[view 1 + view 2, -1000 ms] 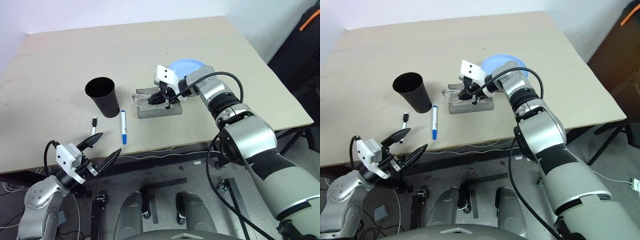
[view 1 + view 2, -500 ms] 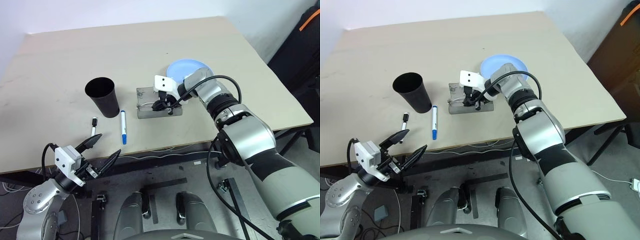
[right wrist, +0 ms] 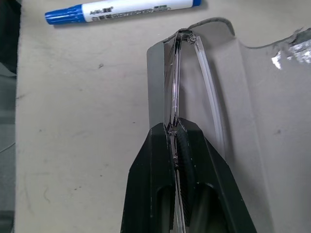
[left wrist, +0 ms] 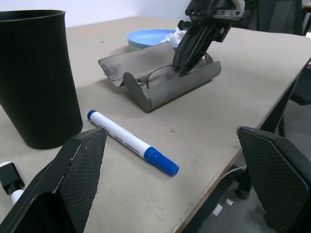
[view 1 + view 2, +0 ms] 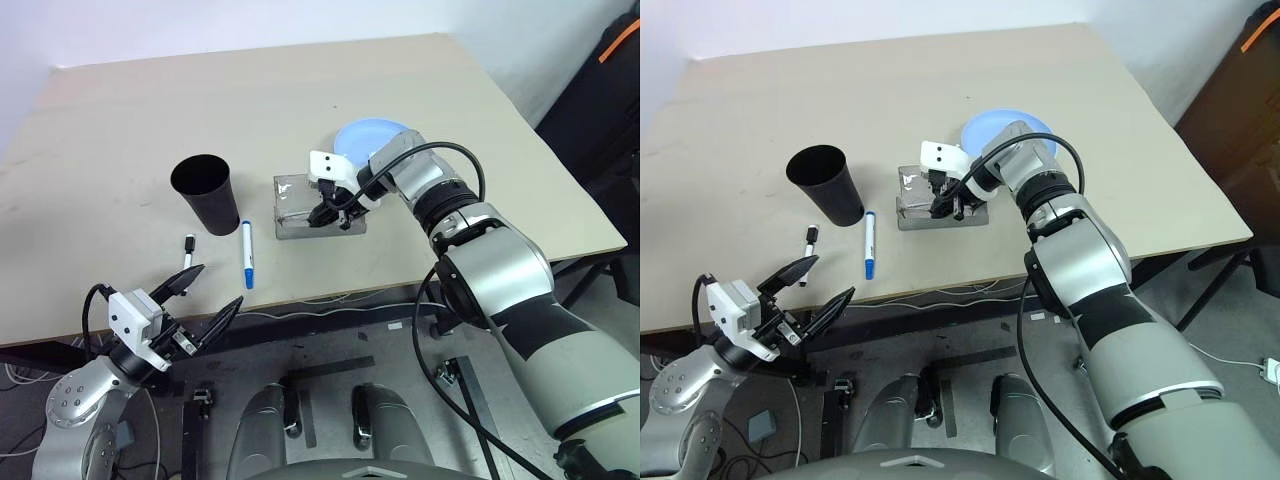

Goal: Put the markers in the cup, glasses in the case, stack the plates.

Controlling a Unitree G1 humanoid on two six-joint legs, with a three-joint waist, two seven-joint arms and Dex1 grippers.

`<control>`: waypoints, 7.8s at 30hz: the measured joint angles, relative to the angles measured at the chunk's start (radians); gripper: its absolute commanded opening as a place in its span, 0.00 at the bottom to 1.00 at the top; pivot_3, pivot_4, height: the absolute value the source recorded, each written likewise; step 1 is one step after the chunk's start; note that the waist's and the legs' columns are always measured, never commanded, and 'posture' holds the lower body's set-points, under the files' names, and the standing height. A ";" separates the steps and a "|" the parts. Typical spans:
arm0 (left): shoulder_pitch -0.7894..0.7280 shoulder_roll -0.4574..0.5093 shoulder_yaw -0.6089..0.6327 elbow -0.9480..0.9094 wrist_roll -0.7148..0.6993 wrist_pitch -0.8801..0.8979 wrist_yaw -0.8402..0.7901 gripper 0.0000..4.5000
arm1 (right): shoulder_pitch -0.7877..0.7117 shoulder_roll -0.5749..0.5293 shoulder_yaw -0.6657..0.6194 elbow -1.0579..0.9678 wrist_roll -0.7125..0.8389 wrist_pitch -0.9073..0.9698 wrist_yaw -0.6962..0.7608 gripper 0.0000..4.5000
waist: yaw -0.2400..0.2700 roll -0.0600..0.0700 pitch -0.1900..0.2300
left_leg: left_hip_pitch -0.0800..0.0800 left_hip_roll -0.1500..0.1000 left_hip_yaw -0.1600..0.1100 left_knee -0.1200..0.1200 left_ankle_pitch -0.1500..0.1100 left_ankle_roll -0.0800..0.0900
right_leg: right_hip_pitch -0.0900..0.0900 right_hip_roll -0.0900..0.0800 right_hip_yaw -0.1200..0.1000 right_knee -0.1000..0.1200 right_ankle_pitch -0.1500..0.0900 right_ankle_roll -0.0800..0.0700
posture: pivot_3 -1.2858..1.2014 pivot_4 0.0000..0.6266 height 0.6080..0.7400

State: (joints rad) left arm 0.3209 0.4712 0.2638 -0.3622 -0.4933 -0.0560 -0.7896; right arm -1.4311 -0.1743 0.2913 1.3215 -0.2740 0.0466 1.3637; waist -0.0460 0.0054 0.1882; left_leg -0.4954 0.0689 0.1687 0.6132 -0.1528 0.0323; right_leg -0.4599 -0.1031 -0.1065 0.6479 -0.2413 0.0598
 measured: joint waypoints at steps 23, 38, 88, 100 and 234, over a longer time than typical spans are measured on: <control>-0.014 -0.010 0.003 0.036 0.002 -0.024 -0.014 1.00 | 0.005 0.002 -0.002 0.004 -0.034 0.010 -0.012 0.35 | 0.000 0.000 -0.001 | 0.000 0.000 0.000 -0.001 0.000 0.000 | -0.001 0.000 0.000 0.000 0.000 0.000 | 0.52 0.24 0.90; -0.040 -0.010 0.003 0.036 0.002 -0.012 -0.013 1.00 | -0.007 0.002 -0.059 0.017 -0.001 0.128 -0.020 0.49 | -0.003 -0.001 -0.001 | 0.000 0.000 0.001 -0.001 0.000 0.000 | -0.001 0.000 0.000 0.000 0.000 0.000 | 0.52 0.24 0.90; -0.063 -0.001 -0.014 0.045 0.002 0.027 -0.035 1.00 | 0.040 -0.018 -0.059 0.009 0.019 0.152 0.025 0.01 | -0.001 -0.001 -0.001 | 0.000 0.000 0.000 0.001 0.001 -0.001 | 0.000 0.000 0.000 0.002 0.002 0.002 | 0.52 0.24 0.90; -0.064 -0.003 -0.016 0.066 0.003 0.024 -0.038 1.00 | 0.037 -0.024 -0.063 0.008 0.034 0.221 0.140 0.01 | -0.001 -0.001 -0.001 | 0.000 0.000 0.000 0.001 0.000 -0.001 | 0.000 0.000 0.000 0.002 0.002 0.002 | 0.52 0.24 0.90; -0.143 0.010 -0.040 0.076 0.002 0.073 -0.015 1.00 | 0.114 -0.154 -0.193 -0.021 0.313 0.197 -0.291 0.01 | 0.001 -0.001 -0.001 | 0.000 0.000 0.000 0.001 0.001 0.000 | 0.000 0.000 0.000 -0.002 0.007 0.000 | 0.52 0.24 0.90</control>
State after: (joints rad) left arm 0.1775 0.4815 0.2234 -0.2859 -0.4912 0.0170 -0.8048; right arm -1.3170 -0.3282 0.0986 1.3006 0.0388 0.2434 1.0725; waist -0.0453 0.0041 0.1868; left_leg -0.4959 0.0691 0.1691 0.6144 -0.1523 0.0319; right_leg -0.4602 -0.1027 -0.1064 0.6463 -0.2342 0.0597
